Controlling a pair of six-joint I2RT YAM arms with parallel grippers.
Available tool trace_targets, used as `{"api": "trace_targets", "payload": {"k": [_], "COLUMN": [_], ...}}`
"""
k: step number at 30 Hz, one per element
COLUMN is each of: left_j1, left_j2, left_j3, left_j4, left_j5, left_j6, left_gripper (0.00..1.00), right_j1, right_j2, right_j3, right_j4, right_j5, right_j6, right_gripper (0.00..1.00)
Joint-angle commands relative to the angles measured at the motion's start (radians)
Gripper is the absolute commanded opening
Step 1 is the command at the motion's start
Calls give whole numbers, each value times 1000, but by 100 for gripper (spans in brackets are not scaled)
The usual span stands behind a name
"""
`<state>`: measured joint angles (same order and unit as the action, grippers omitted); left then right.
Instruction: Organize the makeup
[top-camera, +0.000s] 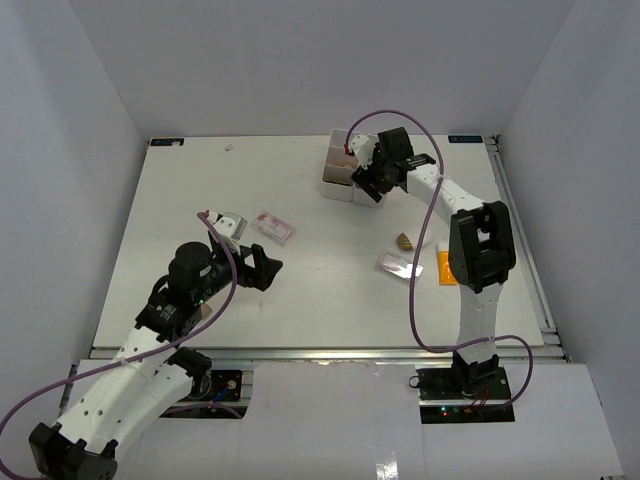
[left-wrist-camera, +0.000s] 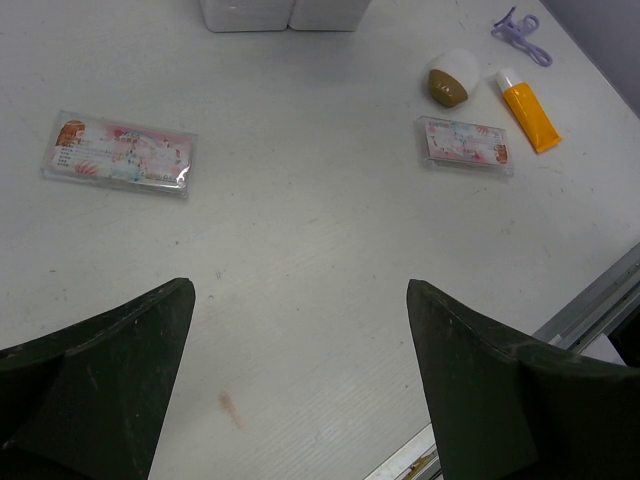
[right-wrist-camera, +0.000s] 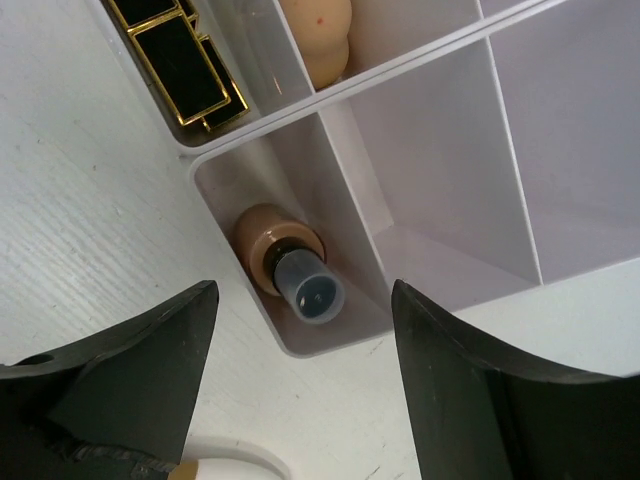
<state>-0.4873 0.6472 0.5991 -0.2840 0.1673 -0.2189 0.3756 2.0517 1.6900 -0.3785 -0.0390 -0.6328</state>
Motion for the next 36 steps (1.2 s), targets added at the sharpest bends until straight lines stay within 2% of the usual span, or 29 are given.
{"api": "trace_targets", "payload": {"k": [1, 6, 10, 12, 16, 18, 21, 26, 29, 36], "left_j1": [4, 4, 6, 6, 18, 36, 91, 220, 292, 414], "left_j2": [0, 13, 43, 79, 143, 144, 147, 180, 240, 417], "left_j3": [-5, -4, -1, 12, 112, 149, 210, 231, 248, 273], "left_j4": [12, 8, -10, -32, -195, -306, -494, -694, -789, -802], "left_j5": [-6, -33, -80, -125, -232, -279, -358, -345, -380, -417], "left_j6": [-11, -38, -107, -163, -349, -460, -634, -800, -828, -801], "left_gripper": [98, 98, 98, 96, 95, 94, 93, 92, 92, 92], "right_j1": [8, -20, -82, -96, -109, -121, -173, -208, -208, -233], "right_j2": [-157, -376, -559, -627, -730, -780, -831, -868, -869, -882], "right_j3": [-28, -148, -342, -415, -616, -706, -737, -780, -791, -818], "right_j4": [-7, -83, -197, -250, -251, -204, -180, -125, -110, -90], "right_j5": [-75, -336, -732, -877, -998, -1024, -1023, -1039, -1044, -1037], "right_j6": [33, 62, 18, -33, -27, -11, 16, 70, 87, 99], "right_gripper": [77, 80, 82, 82, 80, 80, 80, 81, 81, 81]}}
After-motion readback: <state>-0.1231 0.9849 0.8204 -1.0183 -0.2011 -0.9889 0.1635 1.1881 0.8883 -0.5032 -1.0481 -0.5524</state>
